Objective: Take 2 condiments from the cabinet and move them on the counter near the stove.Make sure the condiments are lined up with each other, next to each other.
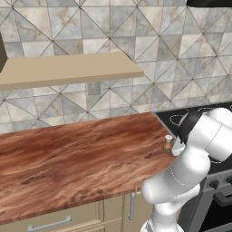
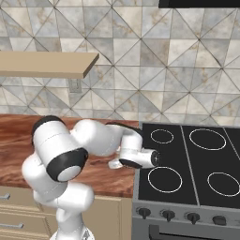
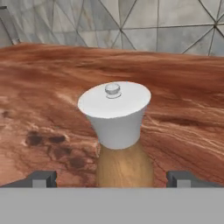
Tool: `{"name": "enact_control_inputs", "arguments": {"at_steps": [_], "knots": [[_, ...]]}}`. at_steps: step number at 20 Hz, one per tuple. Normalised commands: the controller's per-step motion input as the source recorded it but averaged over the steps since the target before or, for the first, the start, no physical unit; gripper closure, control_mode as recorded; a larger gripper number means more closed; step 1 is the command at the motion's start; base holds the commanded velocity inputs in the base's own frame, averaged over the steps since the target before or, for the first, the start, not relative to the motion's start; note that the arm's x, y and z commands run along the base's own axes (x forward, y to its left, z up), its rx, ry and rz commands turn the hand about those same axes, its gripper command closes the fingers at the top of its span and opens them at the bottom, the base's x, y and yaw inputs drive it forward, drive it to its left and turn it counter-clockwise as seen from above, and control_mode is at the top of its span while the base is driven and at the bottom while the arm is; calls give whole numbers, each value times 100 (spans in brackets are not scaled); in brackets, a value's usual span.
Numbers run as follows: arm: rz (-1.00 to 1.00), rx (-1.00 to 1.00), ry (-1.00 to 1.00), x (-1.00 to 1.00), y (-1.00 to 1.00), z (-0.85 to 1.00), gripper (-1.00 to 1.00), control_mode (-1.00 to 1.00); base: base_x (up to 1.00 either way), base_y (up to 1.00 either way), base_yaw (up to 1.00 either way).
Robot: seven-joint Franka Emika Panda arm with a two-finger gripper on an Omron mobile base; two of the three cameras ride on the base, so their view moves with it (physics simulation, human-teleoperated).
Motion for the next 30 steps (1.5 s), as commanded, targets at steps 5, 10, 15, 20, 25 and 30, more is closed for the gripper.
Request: {"name": "enact_control_inputs", "arguments": {"at_steps": [5, 10, 15, 20, 25, 30], "knots": [[0, 0, -4, -51, -7, 48, -100, -100, 0, 0, 0], [0, 0, 0, -48, -1, 72, -100, -100, 0, 0, 0], [-1, 0, 0, -24, 0, 99, -100, -100, 0, 0, 0], [-6, 0, 6, -44, 15, 100, -100, -100, 0, 0, 0], [-13, 0, 13, -43, 43, 100, -100, -100, 0, 0, 0], [-22, 0, 22, -55, 49, 100, -100, -100, 0, 0, 0]]}}
